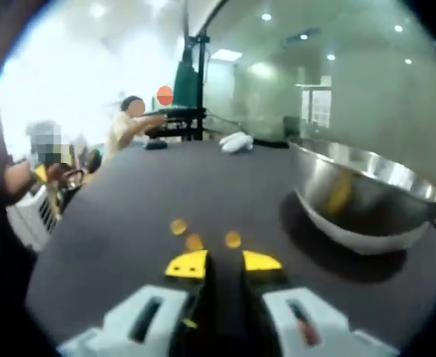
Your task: Pick up the QQ candy scattered on the table and place it into the stainless steel bowl on the table
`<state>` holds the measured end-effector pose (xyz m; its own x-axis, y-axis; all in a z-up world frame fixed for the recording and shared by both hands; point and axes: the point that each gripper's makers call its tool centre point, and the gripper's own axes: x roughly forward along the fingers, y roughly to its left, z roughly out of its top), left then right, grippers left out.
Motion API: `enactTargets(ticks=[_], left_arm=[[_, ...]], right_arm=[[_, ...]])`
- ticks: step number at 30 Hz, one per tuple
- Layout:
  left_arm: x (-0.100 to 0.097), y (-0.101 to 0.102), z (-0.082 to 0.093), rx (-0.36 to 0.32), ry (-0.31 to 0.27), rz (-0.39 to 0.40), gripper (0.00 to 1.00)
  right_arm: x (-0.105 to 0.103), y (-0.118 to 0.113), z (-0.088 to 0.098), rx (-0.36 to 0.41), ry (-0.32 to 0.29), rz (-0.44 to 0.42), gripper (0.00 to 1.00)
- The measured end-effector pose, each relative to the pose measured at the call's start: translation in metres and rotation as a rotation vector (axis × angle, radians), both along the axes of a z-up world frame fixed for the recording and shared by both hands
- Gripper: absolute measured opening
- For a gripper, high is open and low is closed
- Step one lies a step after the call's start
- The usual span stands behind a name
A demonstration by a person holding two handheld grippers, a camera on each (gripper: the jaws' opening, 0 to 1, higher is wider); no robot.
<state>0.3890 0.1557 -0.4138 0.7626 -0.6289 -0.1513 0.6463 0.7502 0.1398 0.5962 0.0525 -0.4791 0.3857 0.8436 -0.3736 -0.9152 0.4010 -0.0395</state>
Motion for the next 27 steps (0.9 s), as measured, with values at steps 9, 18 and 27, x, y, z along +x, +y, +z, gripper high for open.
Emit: enactTargets(ticks=[9, 18, 27], left_arm=[[0.001, 0.01, 0.002, -0.006, -0.005, 0.035, 0.28], [0.0, 0.015, 0.002, -0.004, -0.008, 0.051, 0.28], [0.0, 0.013, 0.003, -0.005, -0.009, 0.042, 0.28]], right_arm=[[0.012, 0.014, 0.0, -0.012, -0.009, 0.008, 0.16], [0.015, 0.016, 0.0, -0.013, -0.023, 0.014, 0.09], [0.015, 0.016, 0.0, -0.012, -0.032, 0.009, 0.09]])
